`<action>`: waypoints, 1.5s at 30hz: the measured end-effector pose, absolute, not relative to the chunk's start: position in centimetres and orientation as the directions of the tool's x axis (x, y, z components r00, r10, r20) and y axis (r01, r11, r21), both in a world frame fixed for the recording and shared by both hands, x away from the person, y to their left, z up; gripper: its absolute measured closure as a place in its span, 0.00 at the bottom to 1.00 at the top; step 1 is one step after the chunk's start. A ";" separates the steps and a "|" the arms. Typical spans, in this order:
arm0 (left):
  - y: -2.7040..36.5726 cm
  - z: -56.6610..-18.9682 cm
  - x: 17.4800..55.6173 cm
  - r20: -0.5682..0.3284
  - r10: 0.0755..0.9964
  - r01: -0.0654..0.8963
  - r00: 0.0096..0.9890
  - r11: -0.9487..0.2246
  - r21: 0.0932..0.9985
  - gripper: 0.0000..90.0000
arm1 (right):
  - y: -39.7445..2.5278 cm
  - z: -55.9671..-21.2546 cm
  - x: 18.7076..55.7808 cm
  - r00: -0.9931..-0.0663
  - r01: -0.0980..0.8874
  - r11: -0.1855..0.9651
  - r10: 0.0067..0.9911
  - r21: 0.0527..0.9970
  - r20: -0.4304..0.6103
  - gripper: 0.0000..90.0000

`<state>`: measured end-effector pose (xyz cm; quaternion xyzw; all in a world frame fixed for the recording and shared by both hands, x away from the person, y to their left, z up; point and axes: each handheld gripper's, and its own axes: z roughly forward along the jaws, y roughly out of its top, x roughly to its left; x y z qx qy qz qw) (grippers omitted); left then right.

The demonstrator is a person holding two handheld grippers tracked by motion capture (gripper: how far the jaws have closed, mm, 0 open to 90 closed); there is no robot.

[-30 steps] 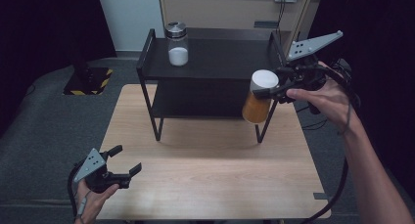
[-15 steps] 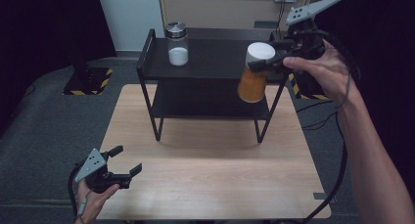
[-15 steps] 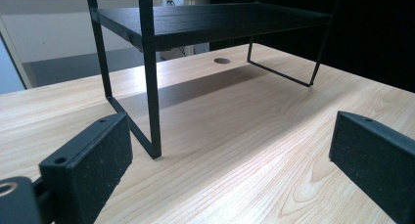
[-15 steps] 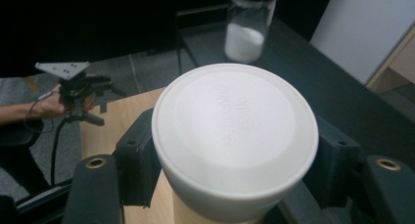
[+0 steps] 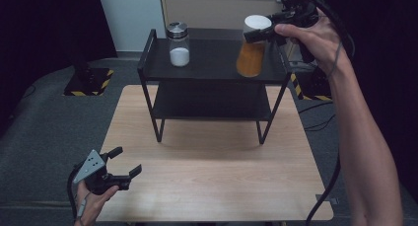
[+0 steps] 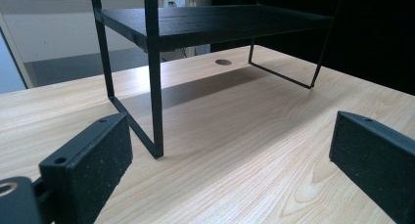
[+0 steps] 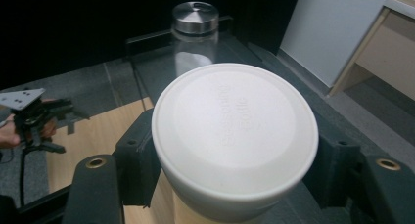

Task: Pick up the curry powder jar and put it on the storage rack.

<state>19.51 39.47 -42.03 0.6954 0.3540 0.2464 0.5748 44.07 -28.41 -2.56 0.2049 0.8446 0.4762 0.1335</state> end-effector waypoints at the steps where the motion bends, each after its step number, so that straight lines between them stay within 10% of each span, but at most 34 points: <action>1: 39.5 -42.0 19.5 -0.064 0.776 0.208 0.628 -0.089 0.974 0.01 | -28.4 -2.6 44.3 -0.878 0.220 0.460 0.478 0.860 -0.031 0.38; 35: 39.9 -42.1 19.7 -0.068 0.773 0.210 0.631 -0.086 0.974 0.01 | -27.4 -5.1 47.2 -0.779 0.321 0.409 0.628 0.854 -0.008 0.37; 45: 39.9 -42.0 19.6 -0.066 0.773 0.206 0.631 -0.086 0.975 0.01 | -28.7 -6.7 45.4 -0.757 0.232 0.292 0.653 0.928 -0.016 0.07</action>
